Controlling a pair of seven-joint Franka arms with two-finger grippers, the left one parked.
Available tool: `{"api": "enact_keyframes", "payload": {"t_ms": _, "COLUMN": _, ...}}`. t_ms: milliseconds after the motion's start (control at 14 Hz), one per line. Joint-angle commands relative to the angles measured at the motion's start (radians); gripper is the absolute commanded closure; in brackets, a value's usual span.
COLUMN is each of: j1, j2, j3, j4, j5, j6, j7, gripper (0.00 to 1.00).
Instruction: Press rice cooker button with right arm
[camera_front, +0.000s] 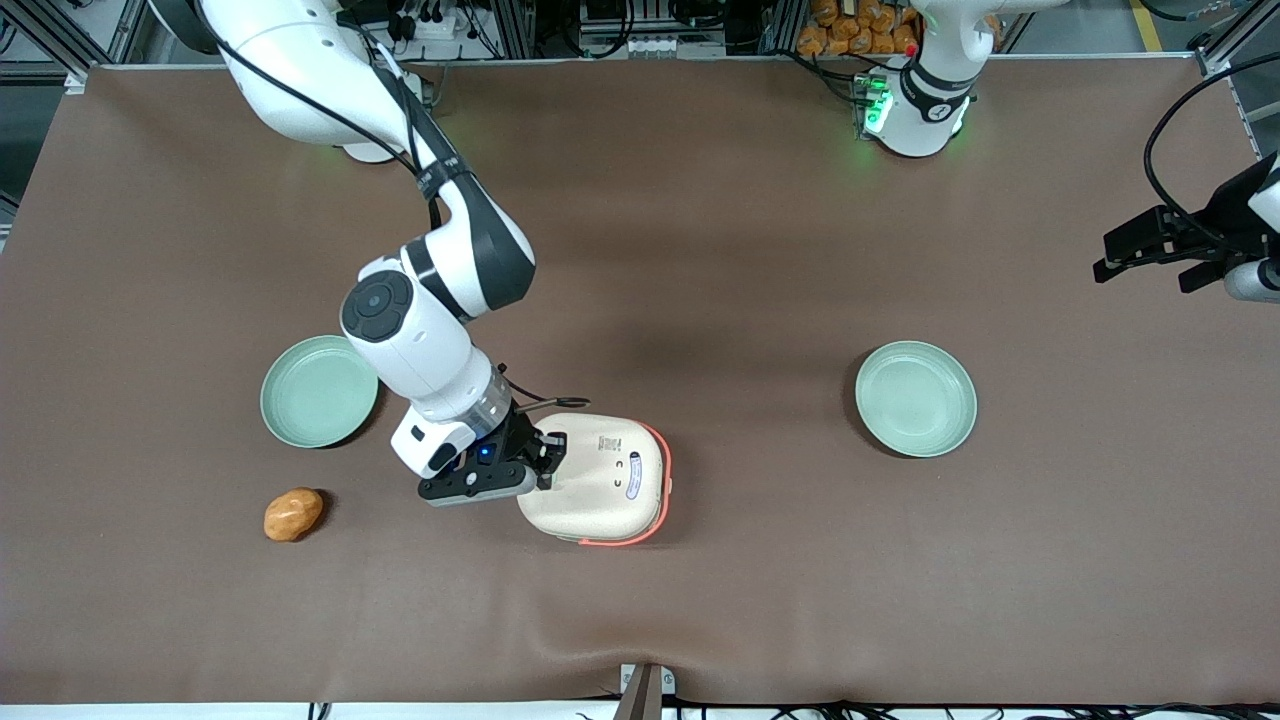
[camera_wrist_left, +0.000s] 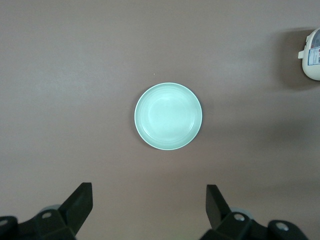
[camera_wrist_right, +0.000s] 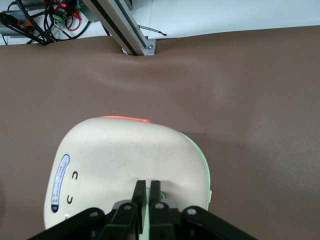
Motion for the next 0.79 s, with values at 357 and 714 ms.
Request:
{"api": "enact_keyframes", "payload": {"t_ms": 357, "j1": -0.069, "j2": -0.180, "j3": 0.003, "j4": -0.023, "j5": 0.006, "j6": -0.164, "j7": -0.012, "gripper": 0.00}}
{"api": "enact_keyframes", "payload": {"t_ms": 714, "j1": -0.209, "j2": -0.366, "j3": 0.029, "j4": -0.062, "j5": 0.006, "j6": -0.487, "j7": -0.010, "gripper": 0.00}}
